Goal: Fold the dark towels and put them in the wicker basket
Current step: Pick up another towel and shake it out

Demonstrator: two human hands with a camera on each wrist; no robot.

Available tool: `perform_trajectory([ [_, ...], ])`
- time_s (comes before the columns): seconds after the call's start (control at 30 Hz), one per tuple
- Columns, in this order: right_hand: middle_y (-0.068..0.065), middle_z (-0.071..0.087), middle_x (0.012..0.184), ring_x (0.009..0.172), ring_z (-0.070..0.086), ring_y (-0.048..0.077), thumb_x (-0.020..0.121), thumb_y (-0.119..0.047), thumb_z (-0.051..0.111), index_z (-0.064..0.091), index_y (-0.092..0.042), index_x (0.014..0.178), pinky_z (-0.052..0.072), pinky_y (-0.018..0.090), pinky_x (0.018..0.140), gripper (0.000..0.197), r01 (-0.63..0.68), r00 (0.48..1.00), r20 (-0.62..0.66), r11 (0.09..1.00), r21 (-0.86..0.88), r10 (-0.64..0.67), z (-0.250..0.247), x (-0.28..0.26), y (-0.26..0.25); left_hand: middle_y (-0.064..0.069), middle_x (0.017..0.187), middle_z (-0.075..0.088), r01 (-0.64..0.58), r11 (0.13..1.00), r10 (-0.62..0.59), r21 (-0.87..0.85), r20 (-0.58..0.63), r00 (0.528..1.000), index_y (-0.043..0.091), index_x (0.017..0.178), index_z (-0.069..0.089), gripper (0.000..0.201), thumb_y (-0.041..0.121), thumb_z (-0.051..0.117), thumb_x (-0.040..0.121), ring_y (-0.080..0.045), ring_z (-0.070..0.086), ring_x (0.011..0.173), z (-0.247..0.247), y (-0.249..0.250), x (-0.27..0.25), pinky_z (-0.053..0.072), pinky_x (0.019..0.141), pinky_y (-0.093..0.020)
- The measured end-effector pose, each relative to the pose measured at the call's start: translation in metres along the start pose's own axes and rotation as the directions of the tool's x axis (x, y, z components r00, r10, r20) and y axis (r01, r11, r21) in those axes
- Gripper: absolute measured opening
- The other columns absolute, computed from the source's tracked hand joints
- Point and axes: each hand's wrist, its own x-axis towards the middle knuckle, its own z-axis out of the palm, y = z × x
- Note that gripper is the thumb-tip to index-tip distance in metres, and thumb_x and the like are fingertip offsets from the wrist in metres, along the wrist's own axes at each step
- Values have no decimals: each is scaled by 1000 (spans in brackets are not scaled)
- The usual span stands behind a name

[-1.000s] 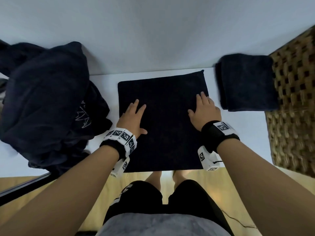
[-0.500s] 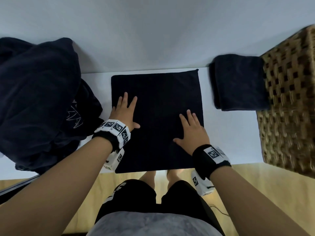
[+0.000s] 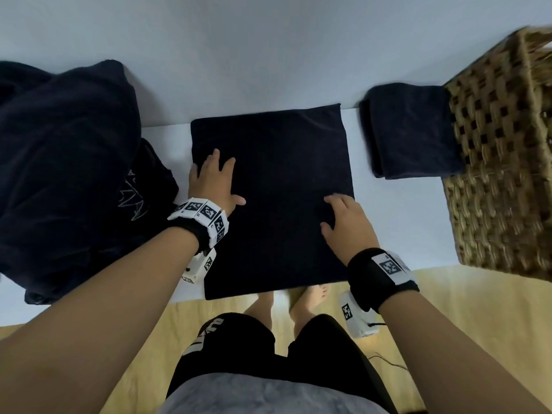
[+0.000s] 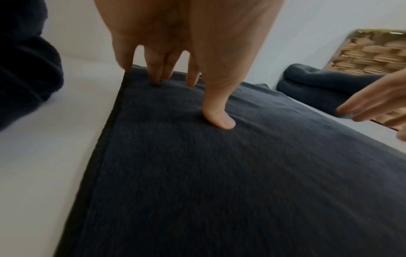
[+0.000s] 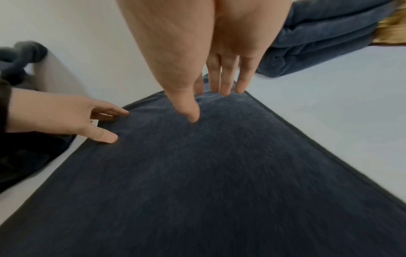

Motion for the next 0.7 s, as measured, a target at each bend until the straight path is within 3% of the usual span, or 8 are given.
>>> perform_trajectory([
  [0.03, 6, 56, 126, 115, 54, 24, 88, -15, 64, 58, -14, 124, 47, 33, 95, 37, -47, 998, -33, 998, 48, 48, 0, -14, 3, -17, 144, 39, -18, 1000, 20, 22, -81, 997, 15, 137, 44, 70, 42, 75, 80, -31, 41, 130, 2, 5, -8, 29, 108, -43],
  [0.1, -3, 62, 93, 88, 59, 19, 87, -17, 64, 61, -18, 95, 48, 26, 72, 9, -187, 982, 4, 974, 128, 188, 1, -40, 14, -14, 117, 53, -48, 998, 54, 42, -150, 987, 8, 114, 56, 36, 31, 67, 89, -30, 55, 101, 7, 18, -24, 40, 85, -38],
  [0.2, -11, 64, 72, 74, 61, 9, 84, -22, 67, 61, -23, 75, 39, 12, 60, 11, -340, 932, 183, 929, 148, 313, 8, -73, 39, -16, 112, 54, -8, 997, 3, -80, -70, 998, 1, 106, 59, 22, 20, 53, 97, -32, 58, 91, 17, 30, -42, 44, 71, -36],
  [0.33, -3, 74, 73, 73, 71, 8, 85, -24, 67, 71, -16, 84, 57, 30, 79, 9, -518, 832, 349, 828, 212, 431, 23, -104, 77, -14, 127, 55, 43, 974, -54, -222, -42, 998, 7, 129, 59, 38, 23, 57, 95, -30, 55, 114, 18, 28, -64, 46, 89, -37],
  [0.43, -2, 74, 76, 82, 72, 14, 82, -29, 72, 60, -18, 112, 57, 38, 87, 34, -620, 781, 356, 703, 348, 512, 40, -110, 92, -11, 147, 44, 3, 935, -6, -354, -6, 1000, 11, 139, 51, 48, 20, 60, 93, -25, 42, 135, 23, 28, -92, 31, 110, -29],
  [0.5, -2, 74, 79, 80, 73, 15, 80, -29, 76, 58, -17, 115, 59, 38, 84, 41, -637, 769, 355, 591, 495, 531, 50, -107, 95, -7, 150, 43, -20, 884, -10, -467, -62, 998, 12, 137, 54, 46, 16, 62, 92, -19, 40, 138, 30, 28, -115, 24, 111, -20],
  [0.57, -1, 73, 82, 76, 74, 14, 80, -27, 78, 61, -13, 110, 59, 34, 77, 37, -623, 763, 344, 481, 617, 548, 58, -103, 98, -7, 139, 54, -29, 836, -84, -548, -179, 980, 11, 128, 62, 37, 12, 61, 91, -19, 51, 128, 38, 27, -136, 32, 106, -19],
  [0.7, 0, 74, 84, 74, 73, 11, 83, -21, 75, 68, -14, 97, 56, 28, 70, 18, -597, 760, 335, 392, 700, 557, 67, -104, 102, 0, 96, 67, 41, 744, -294, -667, -271, 917, 14, 95, 71, 16, 5, 60, 87, -13, 61, 84, 64, 21, -185, 41, 77, -8],
])
